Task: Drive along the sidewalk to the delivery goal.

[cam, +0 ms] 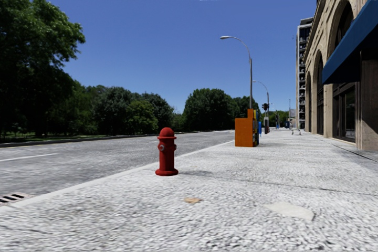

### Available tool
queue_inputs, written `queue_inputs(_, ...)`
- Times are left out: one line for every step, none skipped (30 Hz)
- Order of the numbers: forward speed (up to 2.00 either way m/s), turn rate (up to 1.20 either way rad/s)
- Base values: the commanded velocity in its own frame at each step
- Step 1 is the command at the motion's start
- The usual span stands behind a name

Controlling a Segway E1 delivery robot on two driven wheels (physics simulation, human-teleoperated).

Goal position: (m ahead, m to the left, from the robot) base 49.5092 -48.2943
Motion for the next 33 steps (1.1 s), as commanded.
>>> queue_inputs(2.0, -0.71)
queue_inputs(2.0, -0.71)
queue_inputs(2.0, -0.71)
queue_inputs(2.0, -0.71)
queue_inputs(2.0, -0.71)
queue_inputs(2.0, -0.71)
queue_inputs(2.0, -0.71)
queue_inputs(2.0, -0.71)
queue_inputs(2.0, -0.71)
queue_inputs(2.0, -0.71)
queue_inputs(2.0, -0.71)
queue_inputs(2.0, -0.71)
queue_inputs(2.0, -0.71)
queue_inputs(2.0, -0.71)
queue_inputs(2.0, -0.71)
queue_inputs(2.0, -0.71)
queue_inputs(2.0, -0.69)
queue_inputs(2.0, -0.67)
queue_inputs(2.0, -0.67)
queue_inputs(2.0, -0.25)
queue_inputs(2.0, 0.0)
queue_inputs(2.0, 0.0)
queue_inputs(2.0, 0.0)
queue_inputs(2.0, 0.0)
queue_inputs(2.0, 0.0)
queue_inputs(2.0, 0.0)
queue_inputs(2.0, 0.0)
queue_inputs(2.0, 0.0)
queue_inputs(2.0, 0.0)
queue_inputs(2.0, 0.0)
queue_inputs(2.0, 0.0)
queue_inputs(2.0, 0.0)
queue_inputs(2.0, 0.0)
